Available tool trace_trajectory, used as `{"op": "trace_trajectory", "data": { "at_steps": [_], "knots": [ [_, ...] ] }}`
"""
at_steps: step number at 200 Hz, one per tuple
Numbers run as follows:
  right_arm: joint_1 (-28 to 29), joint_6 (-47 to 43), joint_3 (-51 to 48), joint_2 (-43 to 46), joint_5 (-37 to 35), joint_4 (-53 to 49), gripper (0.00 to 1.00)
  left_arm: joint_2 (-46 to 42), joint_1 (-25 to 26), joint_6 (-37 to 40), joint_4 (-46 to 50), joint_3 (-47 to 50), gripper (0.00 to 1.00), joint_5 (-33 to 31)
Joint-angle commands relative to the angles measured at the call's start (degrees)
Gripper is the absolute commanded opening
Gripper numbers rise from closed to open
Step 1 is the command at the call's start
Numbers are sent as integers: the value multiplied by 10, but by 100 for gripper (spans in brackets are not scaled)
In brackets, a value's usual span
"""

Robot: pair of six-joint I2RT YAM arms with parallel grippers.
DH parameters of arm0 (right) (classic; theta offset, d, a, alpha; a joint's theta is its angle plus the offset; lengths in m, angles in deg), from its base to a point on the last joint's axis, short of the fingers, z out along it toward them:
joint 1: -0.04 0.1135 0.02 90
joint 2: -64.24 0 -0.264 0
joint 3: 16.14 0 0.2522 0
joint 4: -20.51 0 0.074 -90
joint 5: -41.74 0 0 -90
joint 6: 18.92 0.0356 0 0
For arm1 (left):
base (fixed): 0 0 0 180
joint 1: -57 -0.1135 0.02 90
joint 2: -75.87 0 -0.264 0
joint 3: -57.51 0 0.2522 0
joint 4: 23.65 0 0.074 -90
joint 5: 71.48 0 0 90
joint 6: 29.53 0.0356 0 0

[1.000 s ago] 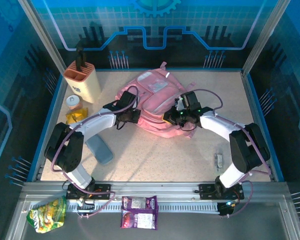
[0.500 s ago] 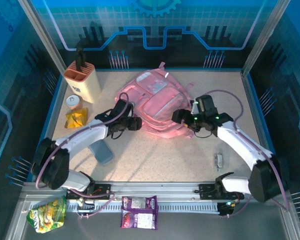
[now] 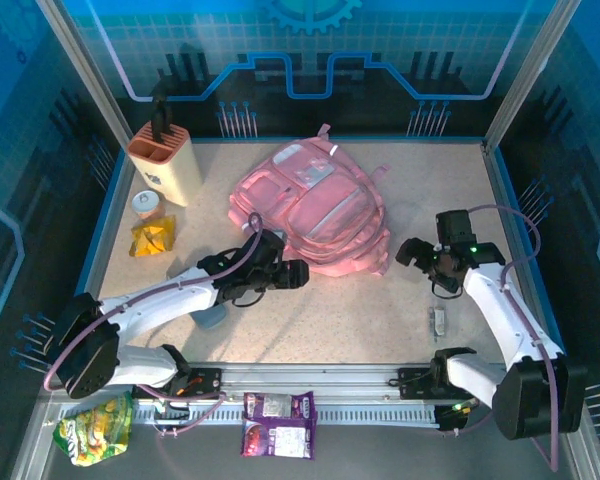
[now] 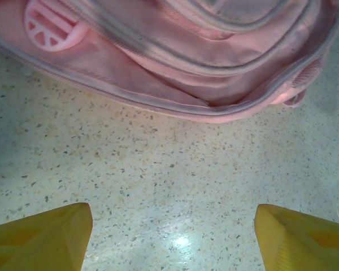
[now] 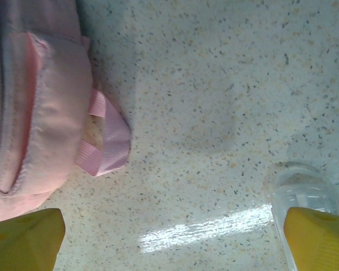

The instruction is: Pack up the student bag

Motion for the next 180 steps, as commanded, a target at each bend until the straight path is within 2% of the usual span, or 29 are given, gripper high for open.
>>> {"op": "trace_trajectory", "data": {
  "at_steps": [1,35,50,64,87,101,114,130,153,180],
  "knots": [
    [13,-9,-15,-15,17,2,100,-6,0,-35,54,-7,78,-73],
    [83,-16,-1,-46,16,19,100,-9,-43,-108,204,-17,88,-177],
    [108,-12,-1,-60,30,34,100,-16,-77,-136,255,-14,99,-207],
    [129,-11,2,-73,38,44,100,-23,-113,-154,291,-7,99,-232],
    [159,-5,0,-84,48,68,100,-33,-186,-159,298,24,99,-219],
    [169,0,2,-93,56,74,100,-39,-209,-166,303,35,99,-222],
    [177,4,4,-99,57,79,100,-39,-219,-178,304,44,99,-228],
    [181,10,5,-103,62,84,100,-31,-228,-182,290,53,99,-190],
    [190,17,5,-103,69,93,100,-26,-227,-217,293,72,99,-181],
    [194,19,5,-109,73,101,100,-17,-226,-209,271,88,99,-160]
  ]
}}
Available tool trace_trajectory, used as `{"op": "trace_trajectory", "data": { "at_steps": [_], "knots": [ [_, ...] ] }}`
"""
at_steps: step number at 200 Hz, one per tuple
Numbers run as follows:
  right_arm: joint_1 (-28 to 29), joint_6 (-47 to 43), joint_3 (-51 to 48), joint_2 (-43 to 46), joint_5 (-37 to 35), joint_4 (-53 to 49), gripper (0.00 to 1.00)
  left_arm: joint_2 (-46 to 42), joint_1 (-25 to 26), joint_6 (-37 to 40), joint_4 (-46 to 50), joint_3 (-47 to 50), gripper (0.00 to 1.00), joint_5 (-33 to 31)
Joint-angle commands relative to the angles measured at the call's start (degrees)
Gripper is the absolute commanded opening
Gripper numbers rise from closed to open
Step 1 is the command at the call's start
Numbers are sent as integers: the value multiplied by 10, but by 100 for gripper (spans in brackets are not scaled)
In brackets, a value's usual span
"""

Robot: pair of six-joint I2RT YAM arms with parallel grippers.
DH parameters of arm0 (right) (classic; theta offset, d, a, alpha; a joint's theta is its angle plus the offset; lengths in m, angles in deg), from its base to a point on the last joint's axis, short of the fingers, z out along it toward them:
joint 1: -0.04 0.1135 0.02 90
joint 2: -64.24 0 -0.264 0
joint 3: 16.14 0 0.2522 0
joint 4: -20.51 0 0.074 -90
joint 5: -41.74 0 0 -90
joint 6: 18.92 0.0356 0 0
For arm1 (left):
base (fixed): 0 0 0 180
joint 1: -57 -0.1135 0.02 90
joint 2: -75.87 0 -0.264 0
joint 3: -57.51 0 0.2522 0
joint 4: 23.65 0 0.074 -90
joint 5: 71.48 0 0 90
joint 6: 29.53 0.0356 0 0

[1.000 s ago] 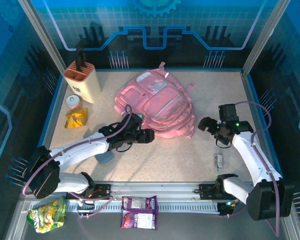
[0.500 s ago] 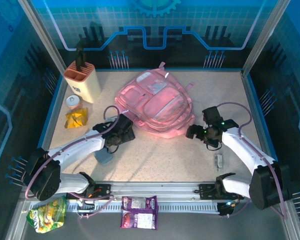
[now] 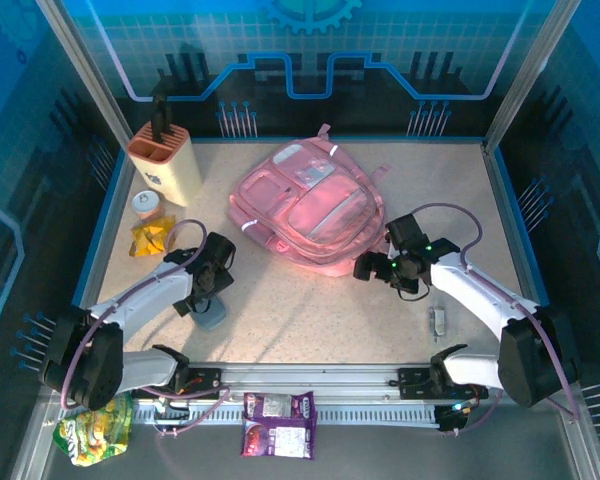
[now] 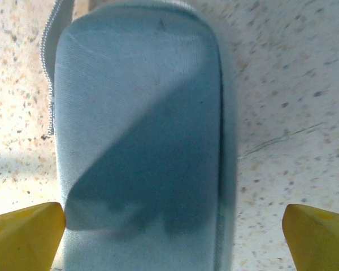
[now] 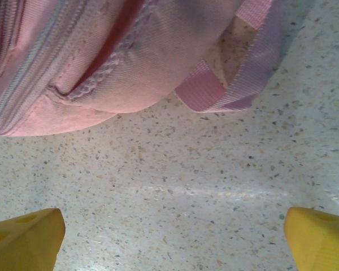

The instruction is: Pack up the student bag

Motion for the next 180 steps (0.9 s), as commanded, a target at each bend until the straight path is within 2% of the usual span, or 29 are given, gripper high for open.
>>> {"op": "trace_trajectory", "data": {
  "at_steps": [1,19,84,133,158,180],
  "knots": [
    [10,11,15,-9,14,12,100,13,-3,-13,-3,15,99,28],
    [11,15,11,-10,19,20,100,28,-1,5,-13,15,99,32],
    [13,18,0,-1,33,39,99,78,30,-3,-8,-2,99,24],
    [7,2,-3,24,36,32,100,69,66,-7,24,-32,79,7],
    [1,-5,-1,48,49,25,100,25,100,24,26,-56,74,10],
    [-18,-5,3,67,101,19,100,-19,147,68,26,-86,71,0]
  ]
}}
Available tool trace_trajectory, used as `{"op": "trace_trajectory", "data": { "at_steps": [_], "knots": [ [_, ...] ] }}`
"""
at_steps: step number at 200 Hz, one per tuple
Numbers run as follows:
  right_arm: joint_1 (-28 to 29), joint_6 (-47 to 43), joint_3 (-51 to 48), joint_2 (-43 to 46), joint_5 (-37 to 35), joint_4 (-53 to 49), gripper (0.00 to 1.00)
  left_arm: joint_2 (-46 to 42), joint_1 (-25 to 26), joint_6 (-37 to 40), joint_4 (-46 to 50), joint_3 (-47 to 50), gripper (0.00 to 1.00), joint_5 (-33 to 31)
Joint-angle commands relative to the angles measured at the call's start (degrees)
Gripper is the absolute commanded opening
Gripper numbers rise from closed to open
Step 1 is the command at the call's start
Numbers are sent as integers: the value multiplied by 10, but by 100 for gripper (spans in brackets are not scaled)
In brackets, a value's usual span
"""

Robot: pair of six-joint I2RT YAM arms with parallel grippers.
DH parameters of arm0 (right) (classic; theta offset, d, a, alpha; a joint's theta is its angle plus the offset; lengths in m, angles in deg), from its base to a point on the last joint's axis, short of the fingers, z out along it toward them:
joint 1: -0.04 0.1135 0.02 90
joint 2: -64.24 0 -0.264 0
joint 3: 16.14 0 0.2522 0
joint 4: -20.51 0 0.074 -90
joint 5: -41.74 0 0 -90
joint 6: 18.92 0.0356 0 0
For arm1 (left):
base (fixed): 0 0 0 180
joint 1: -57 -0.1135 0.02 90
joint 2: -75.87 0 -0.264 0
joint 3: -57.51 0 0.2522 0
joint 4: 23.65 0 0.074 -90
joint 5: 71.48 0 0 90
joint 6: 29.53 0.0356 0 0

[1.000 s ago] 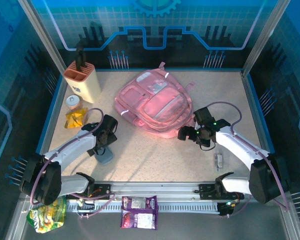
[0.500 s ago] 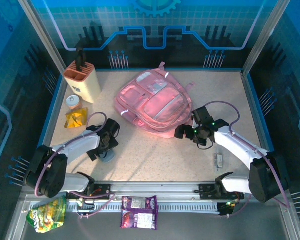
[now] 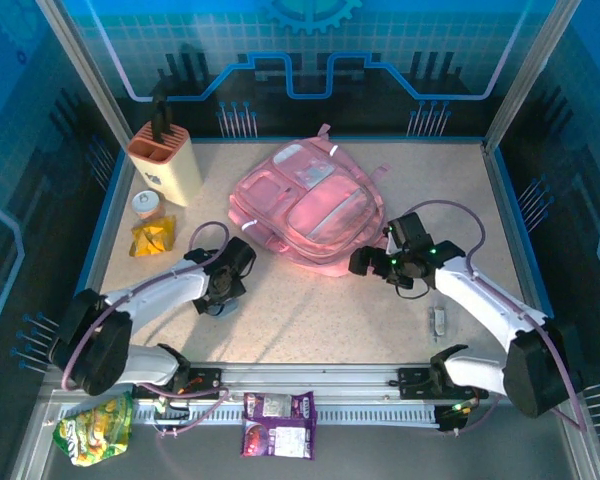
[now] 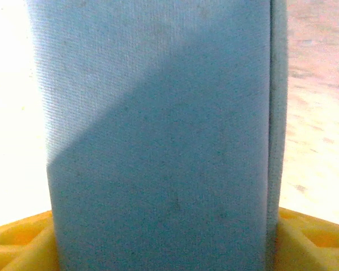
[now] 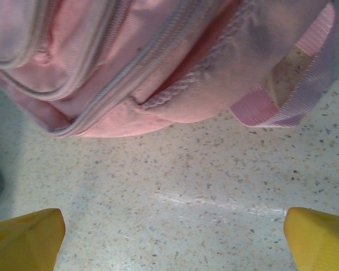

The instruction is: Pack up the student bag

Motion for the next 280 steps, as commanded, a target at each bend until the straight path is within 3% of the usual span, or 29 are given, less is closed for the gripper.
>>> {"op": "trace_trajectory", "data": {
  "at_steps": [1,23,41,86,138,195,235,280],
  "knots": [
    [-19,-10,4,26,58,-16,100,-53,43,53,18,-46,71,-17],
    [-27,-5,12,57,93,-21,100,-92,88,119,-22,-63,68,-8],
    [-45,-1,17,72,162,-10,100,-109,122,196,-97,-67,65,31],
    [-62,72,29,77,292,66,100,-81,187,332,-252,-71,60,88],
    [-29,75,74,44,285,106,100,-3,218,395,-362,-111,59,168],
    [-22,79,87,-2,261,135,88,37,246,419,-380,-150,58,169],
    [-30,93,62,-9,298,198,70,32,249,418,-388,-148,59,169],
    [-46,105,34,5,315,235,39,35,249,416,-392,-147,62,174]
  ]
}}
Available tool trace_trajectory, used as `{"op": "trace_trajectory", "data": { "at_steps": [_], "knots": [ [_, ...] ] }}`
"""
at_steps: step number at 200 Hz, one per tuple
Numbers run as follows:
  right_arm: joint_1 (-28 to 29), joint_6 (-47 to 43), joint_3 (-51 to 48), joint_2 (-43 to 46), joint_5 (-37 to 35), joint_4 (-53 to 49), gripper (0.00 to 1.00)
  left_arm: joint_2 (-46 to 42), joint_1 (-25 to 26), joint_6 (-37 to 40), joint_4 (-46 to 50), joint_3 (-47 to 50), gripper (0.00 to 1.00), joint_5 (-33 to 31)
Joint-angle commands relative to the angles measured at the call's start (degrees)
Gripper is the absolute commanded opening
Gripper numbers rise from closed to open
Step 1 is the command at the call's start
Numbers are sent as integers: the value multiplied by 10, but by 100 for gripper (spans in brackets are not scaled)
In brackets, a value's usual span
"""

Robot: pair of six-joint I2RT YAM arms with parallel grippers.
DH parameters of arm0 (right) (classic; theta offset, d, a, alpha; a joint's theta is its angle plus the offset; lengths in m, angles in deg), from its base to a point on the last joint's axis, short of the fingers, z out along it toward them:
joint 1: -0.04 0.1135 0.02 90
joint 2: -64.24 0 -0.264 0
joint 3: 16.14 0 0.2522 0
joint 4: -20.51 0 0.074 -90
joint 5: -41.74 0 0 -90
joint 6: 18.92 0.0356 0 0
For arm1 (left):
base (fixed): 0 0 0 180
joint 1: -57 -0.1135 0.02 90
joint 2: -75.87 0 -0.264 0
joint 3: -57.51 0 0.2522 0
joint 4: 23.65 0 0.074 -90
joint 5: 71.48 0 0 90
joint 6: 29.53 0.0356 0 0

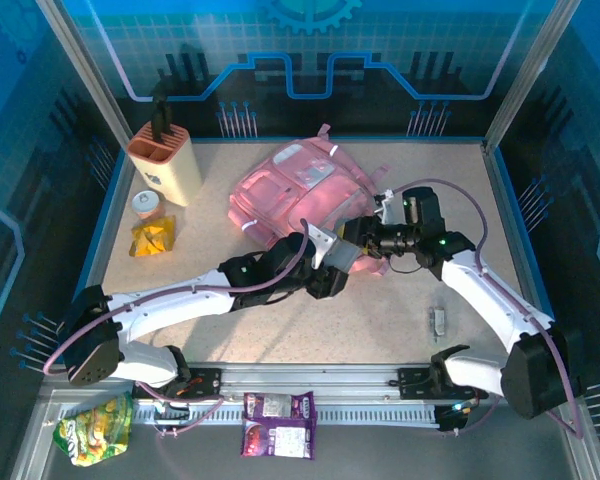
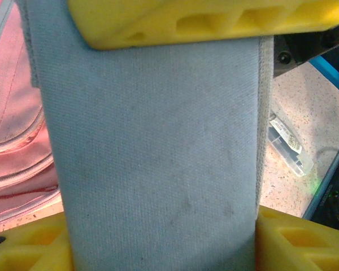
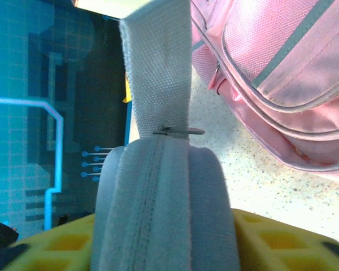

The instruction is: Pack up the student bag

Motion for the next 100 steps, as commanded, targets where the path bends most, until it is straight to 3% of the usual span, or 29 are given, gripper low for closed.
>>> {"op": "trace_trajectory", "data": {
  "at_steps": [1,22,49,64,84,100],
  "knots": [
    [-9,5,-9,11,25,35,38,-1,4,13,-25,-16,62,17],
    [-23,7,-13,18,25,29,21,3,4,11,-32,-15,67,29],
    [-52,7,-23,37,29,29,18,-4,4,10,-31,-14,90,26],
    [-76,-4,-24,49,28,10,17,-18,4,20,-27,-9,97,13],
    [-119,-23,-27,67,31,-26,16,-28,1,52,-7,-11,99,-51],
    [-159,-40,-35,86,23,-54,16,-12,-6,59,47,-47,99,-158]
  ]
}}
